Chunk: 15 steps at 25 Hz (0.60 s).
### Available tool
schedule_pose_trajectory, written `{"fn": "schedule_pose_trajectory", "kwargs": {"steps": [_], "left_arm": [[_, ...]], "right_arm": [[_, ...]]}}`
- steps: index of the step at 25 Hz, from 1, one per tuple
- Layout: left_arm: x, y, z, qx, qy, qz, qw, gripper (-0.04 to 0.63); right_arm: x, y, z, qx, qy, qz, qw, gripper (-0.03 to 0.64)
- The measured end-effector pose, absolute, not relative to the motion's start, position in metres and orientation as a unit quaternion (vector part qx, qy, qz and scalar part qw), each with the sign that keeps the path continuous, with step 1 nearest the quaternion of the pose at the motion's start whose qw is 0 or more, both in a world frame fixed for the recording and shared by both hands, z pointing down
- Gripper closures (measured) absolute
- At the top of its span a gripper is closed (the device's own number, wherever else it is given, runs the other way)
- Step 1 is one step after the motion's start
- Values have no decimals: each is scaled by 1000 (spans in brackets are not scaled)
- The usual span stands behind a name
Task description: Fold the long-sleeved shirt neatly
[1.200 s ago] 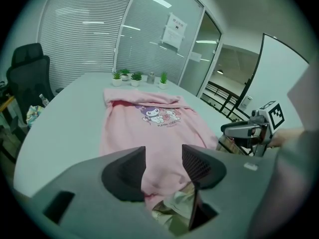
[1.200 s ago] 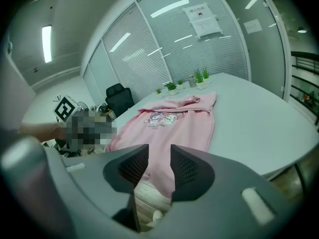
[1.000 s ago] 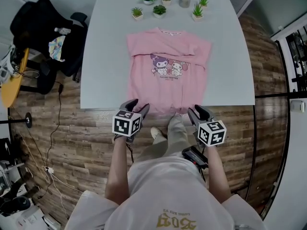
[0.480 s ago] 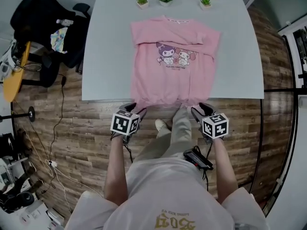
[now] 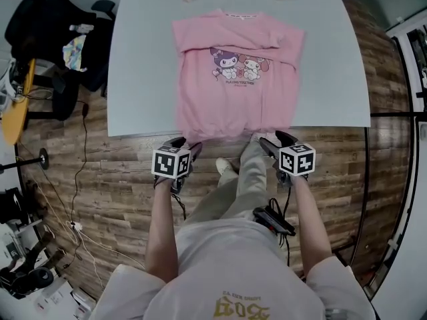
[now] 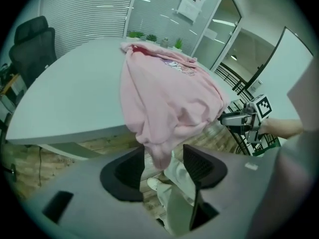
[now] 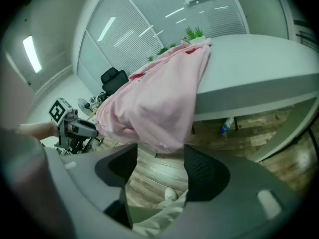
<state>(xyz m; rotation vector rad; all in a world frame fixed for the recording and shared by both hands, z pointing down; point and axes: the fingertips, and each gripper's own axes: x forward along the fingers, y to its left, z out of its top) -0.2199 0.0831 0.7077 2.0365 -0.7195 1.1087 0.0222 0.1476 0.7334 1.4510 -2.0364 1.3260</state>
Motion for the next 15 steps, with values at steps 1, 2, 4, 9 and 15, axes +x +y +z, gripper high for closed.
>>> {"fn": "schedule_pose_trajectory", "kwargs": {"steps": [1, 2, 4, 9, 15], "left_arm": [[-222, 82, 709, 784, -283, 428, 351, 342], [-223, 81, 710, 782, -287, 427, 352, 341], [-223, 79, 710, 781, -291, 421, 358, 334], [-215, 73, 711, 785, -287, 403, 373, 335], [-218, 76, 713, 782, -269, 449, 338, 469]], "right_arm": [[24, 147, 738, 510, -705, 468, 154, 325], [25, 147, 743, 511, -701, 472, 155, 316], [24, 147, 748, 509, -700, 475, 157, 297], [22, 138, 740, 507, -706, 482, 111, 339], [18, 140, 728, 494, -715, 487, 88, 519]]}}
